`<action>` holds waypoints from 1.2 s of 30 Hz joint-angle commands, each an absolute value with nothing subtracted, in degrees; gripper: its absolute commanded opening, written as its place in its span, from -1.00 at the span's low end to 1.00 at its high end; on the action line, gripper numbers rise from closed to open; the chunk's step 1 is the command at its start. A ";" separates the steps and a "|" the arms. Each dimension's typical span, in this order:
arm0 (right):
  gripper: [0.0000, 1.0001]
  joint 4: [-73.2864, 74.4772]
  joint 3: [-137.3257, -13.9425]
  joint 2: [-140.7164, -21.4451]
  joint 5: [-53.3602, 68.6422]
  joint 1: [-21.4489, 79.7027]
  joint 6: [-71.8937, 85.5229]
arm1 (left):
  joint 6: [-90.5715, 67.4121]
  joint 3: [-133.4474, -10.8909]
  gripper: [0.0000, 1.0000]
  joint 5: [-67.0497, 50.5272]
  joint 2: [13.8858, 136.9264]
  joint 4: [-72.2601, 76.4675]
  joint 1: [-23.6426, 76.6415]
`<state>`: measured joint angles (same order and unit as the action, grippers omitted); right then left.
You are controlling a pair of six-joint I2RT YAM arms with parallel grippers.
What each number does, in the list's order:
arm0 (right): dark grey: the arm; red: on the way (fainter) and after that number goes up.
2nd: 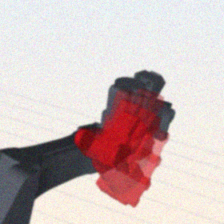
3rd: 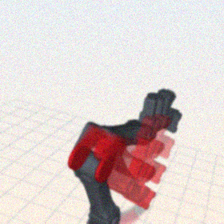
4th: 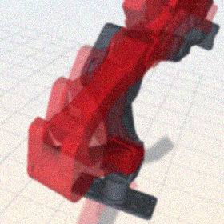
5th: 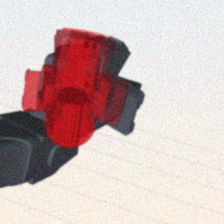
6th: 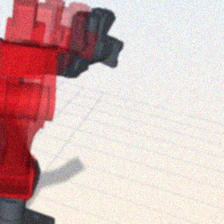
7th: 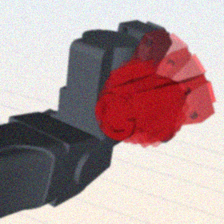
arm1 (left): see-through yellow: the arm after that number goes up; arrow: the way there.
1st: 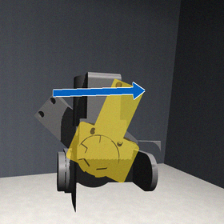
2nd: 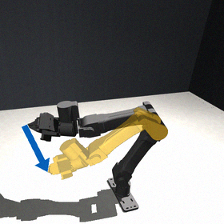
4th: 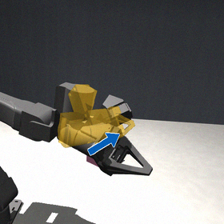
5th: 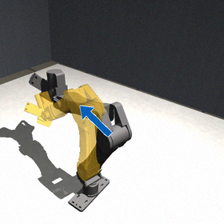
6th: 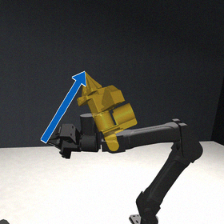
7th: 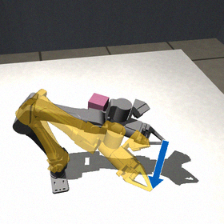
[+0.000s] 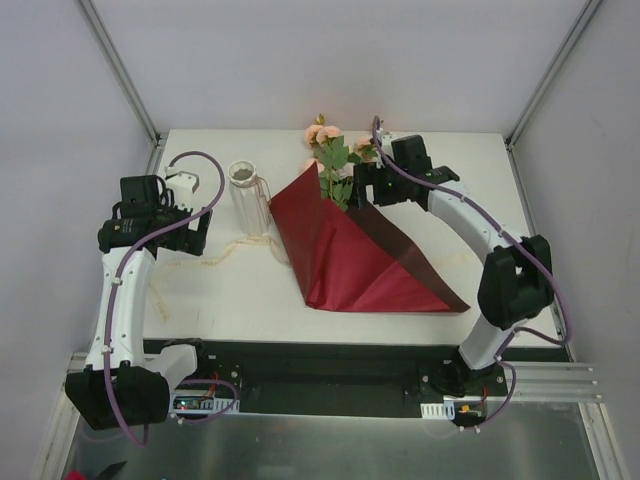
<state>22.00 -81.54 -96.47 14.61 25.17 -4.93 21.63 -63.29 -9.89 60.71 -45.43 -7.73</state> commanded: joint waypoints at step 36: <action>-0.98 16.79 -86.05 -118.92 47.81 19.25 -12.74 | 23.03 -67.14 0.98 -7.66 58.88 -48.16 -8.17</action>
<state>18.50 -86.48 -122.21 45.06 18.92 -12.01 23.22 -63.83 -9.39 59.48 -46.81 -7.73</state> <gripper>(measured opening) 0.060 0.992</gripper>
